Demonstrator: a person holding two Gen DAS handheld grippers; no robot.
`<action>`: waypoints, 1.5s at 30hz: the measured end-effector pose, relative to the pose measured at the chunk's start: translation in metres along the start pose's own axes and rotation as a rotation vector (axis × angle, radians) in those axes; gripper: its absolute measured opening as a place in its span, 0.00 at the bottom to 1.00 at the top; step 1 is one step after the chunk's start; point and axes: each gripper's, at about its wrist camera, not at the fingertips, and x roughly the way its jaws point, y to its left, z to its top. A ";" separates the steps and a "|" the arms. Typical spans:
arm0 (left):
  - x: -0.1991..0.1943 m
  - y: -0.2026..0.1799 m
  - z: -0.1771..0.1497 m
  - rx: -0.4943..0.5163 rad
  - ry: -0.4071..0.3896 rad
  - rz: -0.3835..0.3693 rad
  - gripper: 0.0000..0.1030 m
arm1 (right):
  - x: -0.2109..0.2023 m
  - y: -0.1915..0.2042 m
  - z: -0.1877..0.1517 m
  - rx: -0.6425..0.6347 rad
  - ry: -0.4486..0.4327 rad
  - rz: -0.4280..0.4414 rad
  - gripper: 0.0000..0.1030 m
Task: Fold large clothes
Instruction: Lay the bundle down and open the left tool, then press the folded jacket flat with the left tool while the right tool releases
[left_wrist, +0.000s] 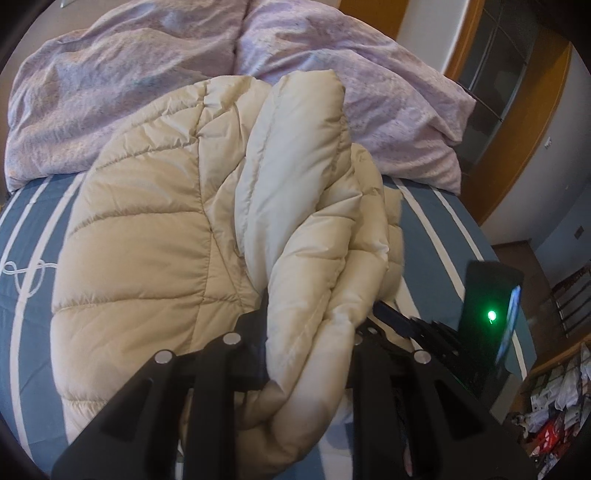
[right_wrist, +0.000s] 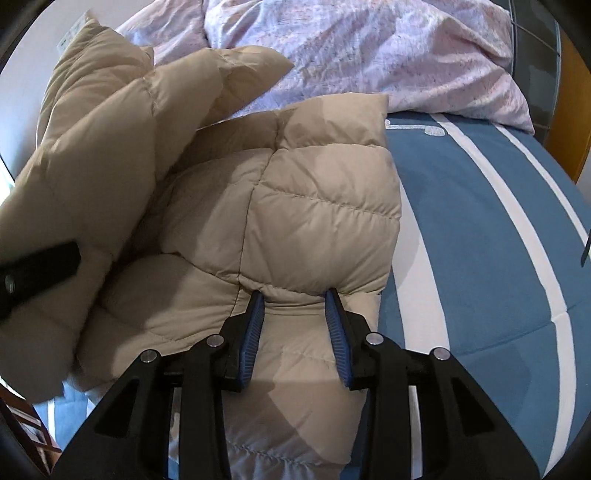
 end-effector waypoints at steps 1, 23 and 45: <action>0.003 -0.002 -0.001 0.003 0.006 -0.007 0.19 | 0.001 -0.001 0.001 0.002 -0.002 0.000 0.35; -0.051 -0.015 0.018 0.051 -0.038 -0.046 0.67 | 0.003 -0.010 0.001 0.046 -0.007 0.014 0.35; -0.035 0.068 -0.006 0.017 0.004 0.222 0.68 | 0.007 -0.010 0.002 0.050 0.000 -0.001 0.36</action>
